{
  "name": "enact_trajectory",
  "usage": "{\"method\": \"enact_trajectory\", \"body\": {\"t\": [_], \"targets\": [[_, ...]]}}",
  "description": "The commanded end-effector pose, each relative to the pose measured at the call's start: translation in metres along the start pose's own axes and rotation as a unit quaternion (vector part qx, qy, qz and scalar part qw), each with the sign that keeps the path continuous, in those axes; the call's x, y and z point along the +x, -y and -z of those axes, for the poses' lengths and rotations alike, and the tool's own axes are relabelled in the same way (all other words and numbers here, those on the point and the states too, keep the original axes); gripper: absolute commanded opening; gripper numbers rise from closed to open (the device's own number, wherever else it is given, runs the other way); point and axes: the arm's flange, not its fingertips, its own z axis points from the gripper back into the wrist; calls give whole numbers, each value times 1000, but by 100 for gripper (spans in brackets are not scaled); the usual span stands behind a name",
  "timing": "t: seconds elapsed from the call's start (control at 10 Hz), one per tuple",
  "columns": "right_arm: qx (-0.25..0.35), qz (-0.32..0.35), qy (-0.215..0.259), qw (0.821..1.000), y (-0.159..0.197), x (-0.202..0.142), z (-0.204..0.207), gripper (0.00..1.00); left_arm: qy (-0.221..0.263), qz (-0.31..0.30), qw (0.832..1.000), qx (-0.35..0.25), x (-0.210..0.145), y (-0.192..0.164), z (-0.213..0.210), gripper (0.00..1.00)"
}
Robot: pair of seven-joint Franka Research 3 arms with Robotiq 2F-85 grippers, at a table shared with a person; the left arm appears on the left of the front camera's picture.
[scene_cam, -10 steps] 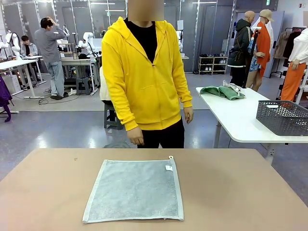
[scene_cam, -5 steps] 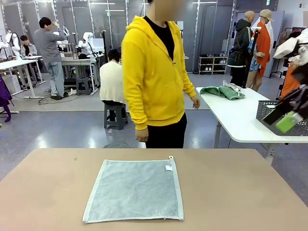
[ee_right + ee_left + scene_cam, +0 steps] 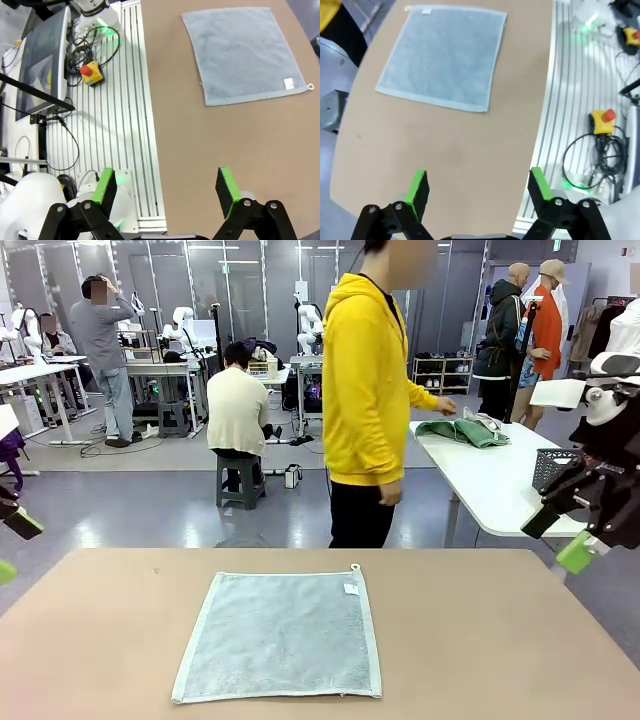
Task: Fold the towels and place them in the basket.
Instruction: When a person lays out a Towel with hook on the table, fold it in half twice.
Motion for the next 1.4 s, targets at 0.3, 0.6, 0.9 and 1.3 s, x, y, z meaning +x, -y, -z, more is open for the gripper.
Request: {"method": "enact_trajectory", "body": {"t": [0.3,0.6,0.9,1.3], "targets": [[1,-1,-2,1000,0,5,-4,100,-10,6,1000,-1,8,3,-2,100],[20,-70,-51,996,-14,37,24,100,-50,62,997,-1,39,1,33,100],[16,-111,-138,984,-37,68,73,100,-75,119,990,-17,59,6,77,100],[0,-173,-216,961,-39,83,151,100,-166,145,975,9,84,12,153,100]]}}
